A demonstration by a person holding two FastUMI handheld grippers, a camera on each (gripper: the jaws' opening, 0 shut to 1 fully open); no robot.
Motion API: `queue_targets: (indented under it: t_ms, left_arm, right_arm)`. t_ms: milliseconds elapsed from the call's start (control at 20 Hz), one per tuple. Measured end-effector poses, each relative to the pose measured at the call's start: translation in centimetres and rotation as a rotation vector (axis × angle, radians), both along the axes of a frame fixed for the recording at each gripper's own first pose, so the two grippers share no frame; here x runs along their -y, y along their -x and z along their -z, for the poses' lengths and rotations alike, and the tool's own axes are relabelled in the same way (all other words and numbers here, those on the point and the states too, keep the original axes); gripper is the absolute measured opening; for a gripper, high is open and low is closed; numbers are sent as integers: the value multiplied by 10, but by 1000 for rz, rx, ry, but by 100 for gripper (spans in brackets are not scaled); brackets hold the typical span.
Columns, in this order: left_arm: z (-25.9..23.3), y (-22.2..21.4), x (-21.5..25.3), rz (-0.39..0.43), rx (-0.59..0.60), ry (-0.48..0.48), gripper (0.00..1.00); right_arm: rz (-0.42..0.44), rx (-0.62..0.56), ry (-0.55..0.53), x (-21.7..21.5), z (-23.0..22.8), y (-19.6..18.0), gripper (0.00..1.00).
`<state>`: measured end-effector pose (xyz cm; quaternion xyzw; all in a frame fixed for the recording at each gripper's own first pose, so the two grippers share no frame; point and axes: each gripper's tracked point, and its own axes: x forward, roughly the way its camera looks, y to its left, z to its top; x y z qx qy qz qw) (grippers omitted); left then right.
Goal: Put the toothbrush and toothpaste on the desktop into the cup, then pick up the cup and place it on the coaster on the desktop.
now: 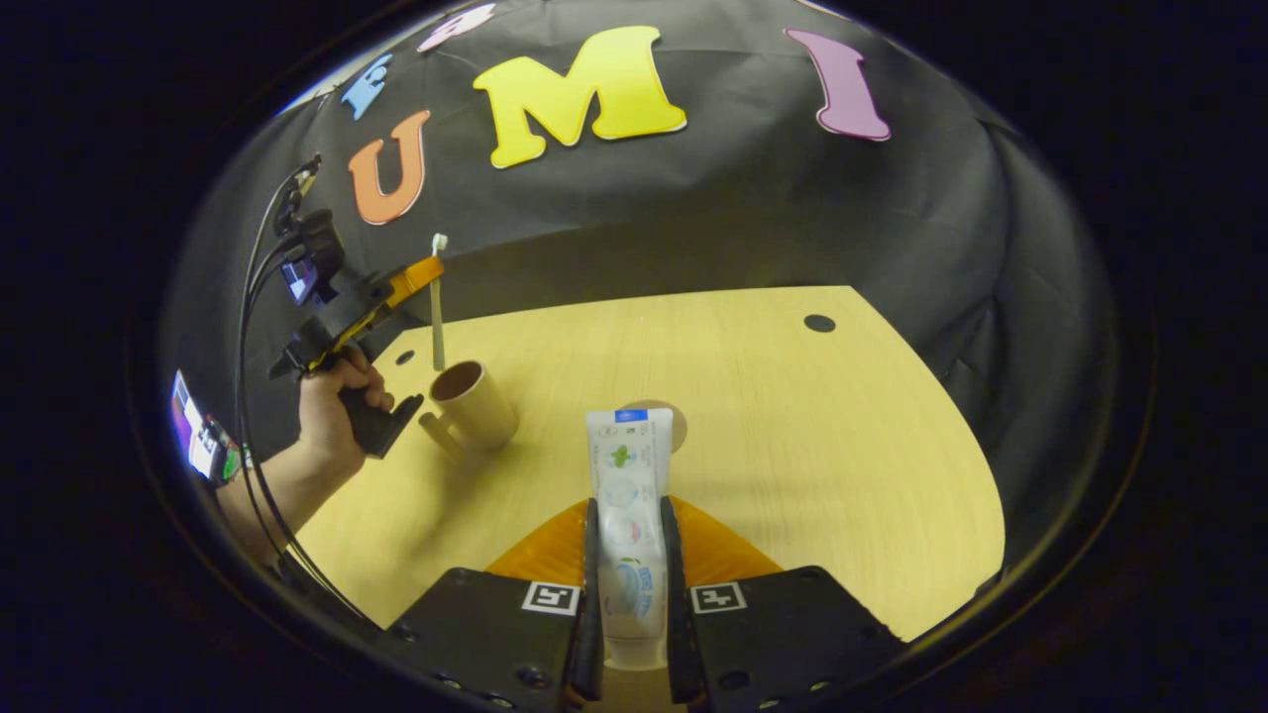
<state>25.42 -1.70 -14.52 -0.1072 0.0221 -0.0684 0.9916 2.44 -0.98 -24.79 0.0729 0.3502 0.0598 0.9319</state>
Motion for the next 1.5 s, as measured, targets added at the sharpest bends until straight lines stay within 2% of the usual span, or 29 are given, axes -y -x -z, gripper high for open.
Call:
queue_targets:
  t_ms: [300,450,750,800,850,900,950,1000,1050,1150,1200,1500]
  left_arm:
    - [29,0,-11,-34,-50,-1,4]
    - [19,6,-5,-14,4,-3,6]
    - [30,21,-2,-3,-45,0,9]
    - [36,20,-1,-13,-60,-4,36]
    - [39,31,-3,-23,-78,-18,29]
    - [42,37,-2,-28,-87,-28,58]
    - [42,42,-2,-30,-91,-30,49]
    - [42,48,-2,-30,-93,-27,72]
    - [39,54,-2,-36,-90,-27,64]
    - [33,63,-6,-47,-83,-41,73]
    - [29,69,-9,-56,-77,-49,83]
    - [13,100,-31,-79,-64,-112,85]
  right_arm:
    - [3,3,2,-7,0,-3,25]
    - [-2,2,3,-13,1,-3,26]
    - [-12,21,5,-22,-3,5,26]
    - [-14,23,7,-23,-4,6,26]
    - [-15,25,6,-23,-4,7,26]
    - [-17,28,3,-24,-5,8,26]
    - [-21,34,3,-25,-7,9,26]
    - [-27,42,4,-27,-10,8,26]
    - [-32,51,5,-29,-13,8,26]
    - [-41,65,0,-33,-17,8,26]
    - [-45,72,-1,-35,-20,7,26]
    - [-98,125,-18,-62,-37,0,26]
